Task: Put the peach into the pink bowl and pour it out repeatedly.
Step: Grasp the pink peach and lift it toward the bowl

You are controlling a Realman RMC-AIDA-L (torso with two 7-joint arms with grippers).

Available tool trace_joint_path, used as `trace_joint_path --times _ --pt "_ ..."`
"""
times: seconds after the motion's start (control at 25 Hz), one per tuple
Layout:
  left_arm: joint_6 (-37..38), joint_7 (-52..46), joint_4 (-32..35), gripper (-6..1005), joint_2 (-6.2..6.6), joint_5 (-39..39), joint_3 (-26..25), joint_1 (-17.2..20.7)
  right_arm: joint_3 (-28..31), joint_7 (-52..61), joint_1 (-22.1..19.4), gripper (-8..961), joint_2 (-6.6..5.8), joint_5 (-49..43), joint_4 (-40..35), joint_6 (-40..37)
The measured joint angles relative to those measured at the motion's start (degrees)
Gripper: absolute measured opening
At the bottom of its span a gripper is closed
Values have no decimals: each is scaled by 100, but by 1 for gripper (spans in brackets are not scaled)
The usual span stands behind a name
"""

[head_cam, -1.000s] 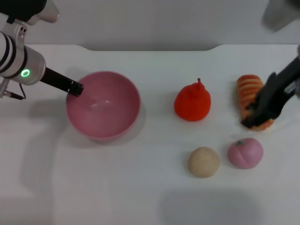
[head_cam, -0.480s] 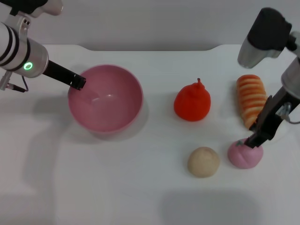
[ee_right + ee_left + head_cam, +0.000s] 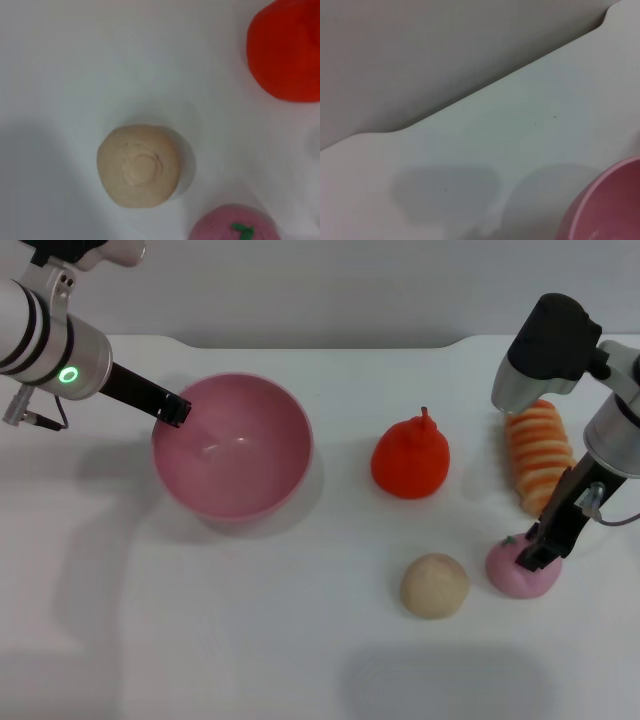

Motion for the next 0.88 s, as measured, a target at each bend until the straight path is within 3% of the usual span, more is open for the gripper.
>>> trace_joint_path --times 0.32,0.52,0.6,0.76,0.84,0.88 --pt "8 -1 4 42 -2 -1 12 -9 -47 -13 -46 237 1 0 13 91" --pt "33 -1 11 42 -2 0 12 -8 -68 -25 -50 29 1 -4 -5 76" --pt "38 -2 11 42 -2 0 12 -9 -74 -24 -57 27 1 -6 -120 38" --pt "42 -1 15 42 -2 0 12 -11 -71 -9 -144 24 -1 76 -1096 -295" --pt "160 48 94 42 -7 0 20 -86 -44 8 -204 28 -21 238 -2216 -616" --pt "185 58 98 42 -9 -1 21 -110 -44 8 -204 31 -21 238 -2216 -616"
